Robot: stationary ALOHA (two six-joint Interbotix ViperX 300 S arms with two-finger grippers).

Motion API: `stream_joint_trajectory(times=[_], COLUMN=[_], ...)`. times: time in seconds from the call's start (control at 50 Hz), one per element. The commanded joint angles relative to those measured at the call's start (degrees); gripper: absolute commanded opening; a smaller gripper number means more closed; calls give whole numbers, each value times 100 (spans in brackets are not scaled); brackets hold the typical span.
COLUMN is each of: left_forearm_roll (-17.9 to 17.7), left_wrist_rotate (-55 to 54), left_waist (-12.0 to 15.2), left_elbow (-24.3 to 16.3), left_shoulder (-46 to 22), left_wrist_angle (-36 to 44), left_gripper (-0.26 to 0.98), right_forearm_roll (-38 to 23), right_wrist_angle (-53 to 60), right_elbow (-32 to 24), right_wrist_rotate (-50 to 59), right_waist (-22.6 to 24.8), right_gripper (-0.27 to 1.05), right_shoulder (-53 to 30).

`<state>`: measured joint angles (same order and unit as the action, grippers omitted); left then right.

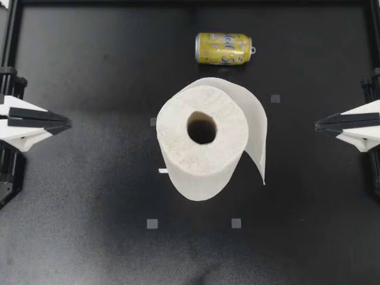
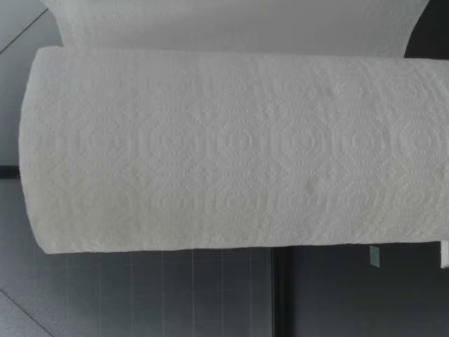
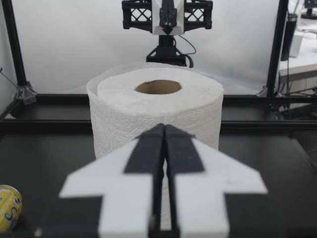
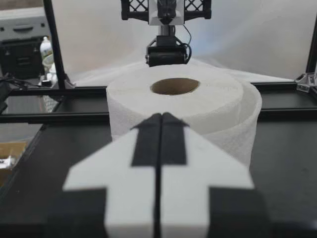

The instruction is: Pick up a piece of paper towel and place it on the spilled liquid.

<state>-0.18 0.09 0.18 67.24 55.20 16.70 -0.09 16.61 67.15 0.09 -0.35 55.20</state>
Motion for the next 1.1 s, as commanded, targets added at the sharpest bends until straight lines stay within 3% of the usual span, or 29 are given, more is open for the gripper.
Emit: stream_joint_trajectory(times=[0.0,0.06,0.18,0.34,0.72,0.82,0.92,1.08], left_forearm_roll=[0,-9,-9,0,-18,-18,-26,-26], left_wrist_rotate=[0,0,-9,-18,-9,0,9,53], left_waist=[62,62,62,62,-105,-105,-105,-105], left_elbow=[-141,-167,-272,-554,-1644,-1916,-2250,-2681], left_shoulder=[-105,-158,-325,-712,-2074,-2461,-2821,-3182], left_wrist_angle=[97,88,97,62,-35,-141,-413,-844], left_gripper=[17,11,9,9,9,9,9,9], right_forearm_roll=[0,0,0,-9,-123,-624,-1556,-3612], right_wrist_angle=[35,-79,-580,-2092,-5265,-5968,-6759,-8543], right_elbow=[-53,-79,-272,-809,-2074,-2250,-2435,-2804], right_wrist_rotate=[35,62,132,211,598,1134,2030,4043], right_waist=[-9,-9,-9,70,580,756,1213,2795], right_gripper=[15,8,6,6,3,2,2,2], right_shoulder=[-53,-114,-281,-571,-1230,-1468,-1688,-1986])
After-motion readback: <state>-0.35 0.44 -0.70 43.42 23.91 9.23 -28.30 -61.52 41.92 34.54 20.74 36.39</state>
